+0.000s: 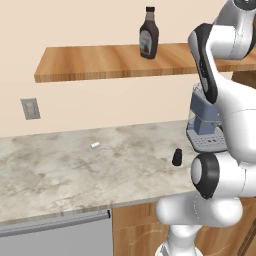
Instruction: There are various items on the counter. Only move the condiments/shakers into the cabinet.
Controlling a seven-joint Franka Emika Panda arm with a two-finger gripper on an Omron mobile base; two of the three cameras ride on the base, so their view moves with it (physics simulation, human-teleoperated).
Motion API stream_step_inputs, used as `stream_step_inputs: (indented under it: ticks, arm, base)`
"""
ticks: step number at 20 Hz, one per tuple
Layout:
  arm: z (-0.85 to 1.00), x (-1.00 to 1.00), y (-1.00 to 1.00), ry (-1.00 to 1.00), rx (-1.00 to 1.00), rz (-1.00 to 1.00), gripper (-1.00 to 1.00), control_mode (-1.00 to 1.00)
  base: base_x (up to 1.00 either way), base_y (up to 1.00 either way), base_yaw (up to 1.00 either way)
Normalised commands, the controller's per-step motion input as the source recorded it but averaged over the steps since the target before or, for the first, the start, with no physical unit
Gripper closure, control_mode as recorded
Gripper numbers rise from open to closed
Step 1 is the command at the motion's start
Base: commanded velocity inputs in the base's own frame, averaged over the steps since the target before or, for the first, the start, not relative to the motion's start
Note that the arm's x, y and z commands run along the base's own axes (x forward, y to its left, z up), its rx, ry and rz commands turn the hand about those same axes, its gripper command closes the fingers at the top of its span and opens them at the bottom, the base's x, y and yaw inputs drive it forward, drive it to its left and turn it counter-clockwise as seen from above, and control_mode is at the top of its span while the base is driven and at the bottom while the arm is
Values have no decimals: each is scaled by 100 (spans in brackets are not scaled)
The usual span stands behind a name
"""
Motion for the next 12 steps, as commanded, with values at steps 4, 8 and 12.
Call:
stream_step_inputs:
  ticks: [4, 8, 12]
  arm:
    - [-5, 11, 0, -3, 0, 0, 100, -100]
    - [-6, 15, 0, -1, 0, 0, 100, -100]
    - [-4, 28, 0, 0, 0, 0, 100, -100]
  base:
    - [0, 0, 0]
    - [0, 0, 0]
    - [0, 0, 0]
